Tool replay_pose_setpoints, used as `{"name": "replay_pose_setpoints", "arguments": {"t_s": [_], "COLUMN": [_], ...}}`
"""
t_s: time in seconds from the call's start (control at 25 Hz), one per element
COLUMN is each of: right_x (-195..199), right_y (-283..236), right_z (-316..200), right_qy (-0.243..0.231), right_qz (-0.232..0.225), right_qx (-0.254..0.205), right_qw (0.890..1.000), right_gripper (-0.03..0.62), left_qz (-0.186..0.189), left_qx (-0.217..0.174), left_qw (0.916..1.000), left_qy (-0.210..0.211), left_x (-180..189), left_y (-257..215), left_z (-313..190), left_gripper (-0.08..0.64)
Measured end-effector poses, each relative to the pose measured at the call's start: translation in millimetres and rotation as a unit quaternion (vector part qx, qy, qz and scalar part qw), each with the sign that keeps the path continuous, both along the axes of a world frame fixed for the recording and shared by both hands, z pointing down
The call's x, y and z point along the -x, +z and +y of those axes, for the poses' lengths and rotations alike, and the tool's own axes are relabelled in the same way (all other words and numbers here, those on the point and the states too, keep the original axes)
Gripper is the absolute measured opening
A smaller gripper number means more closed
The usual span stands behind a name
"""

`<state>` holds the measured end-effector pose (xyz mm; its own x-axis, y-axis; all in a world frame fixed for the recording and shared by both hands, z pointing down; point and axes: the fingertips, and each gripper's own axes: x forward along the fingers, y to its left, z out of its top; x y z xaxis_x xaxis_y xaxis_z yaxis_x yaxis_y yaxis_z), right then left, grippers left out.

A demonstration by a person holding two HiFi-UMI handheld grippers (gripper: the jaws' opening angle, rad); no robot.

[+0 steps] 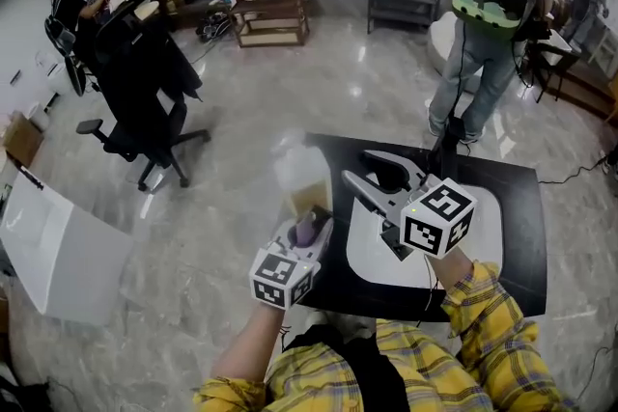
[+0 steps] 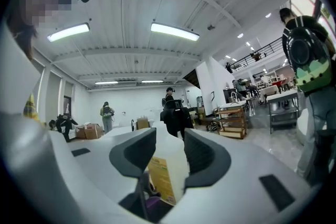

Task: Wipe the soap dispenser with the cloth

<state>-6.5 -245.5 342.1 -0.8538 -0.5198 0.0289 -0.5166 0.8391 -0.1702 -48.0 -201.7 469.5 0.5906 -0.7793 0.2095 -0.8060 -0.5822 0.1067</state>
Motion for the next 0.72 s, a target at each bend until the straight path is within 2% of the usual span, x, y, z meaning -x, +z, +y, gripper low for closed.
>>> {"name": "replay_pose_setpoints", "arguments": {"t_s": [0.36,0.52,0.6,0.72], "right_x": [48.6,72.4,82.3,96.4], "right_y": [-12.9,-6.1,-4.2,-4.5], "right_z": [-5.3,-2.8,-2.3,-3.3], "right_qy": [-0.094,-0.162,-0.188,-0.221], "right_qz": [0.043,0.100,0.128,0.144], "right_qx": [-0.022,-0.053,-0.072,-0.081], "right_qw": [0.994,0.980,0.971,0.961], "right_gripper": [0.158,0.167,0.188,0.235], "left_qz": [0.085,0.090,0.093,0.090], "left_qx": [-0.054,-0.067,-0.069,-0.072], "left_qw": [0.9946,0.9929,0.9923,0.9918], "left_qy": [-0.027,-0.038,-0.046,-0.056], "left_x": [33.3,45.5,51.4,62.7], "left_y": [-69.4,-80.2,-81.9,-85.1], "left_z": [29.1,44.8,52.9,63.7], "left_gripper": [0.061,0.061,0.060,0.061]}}
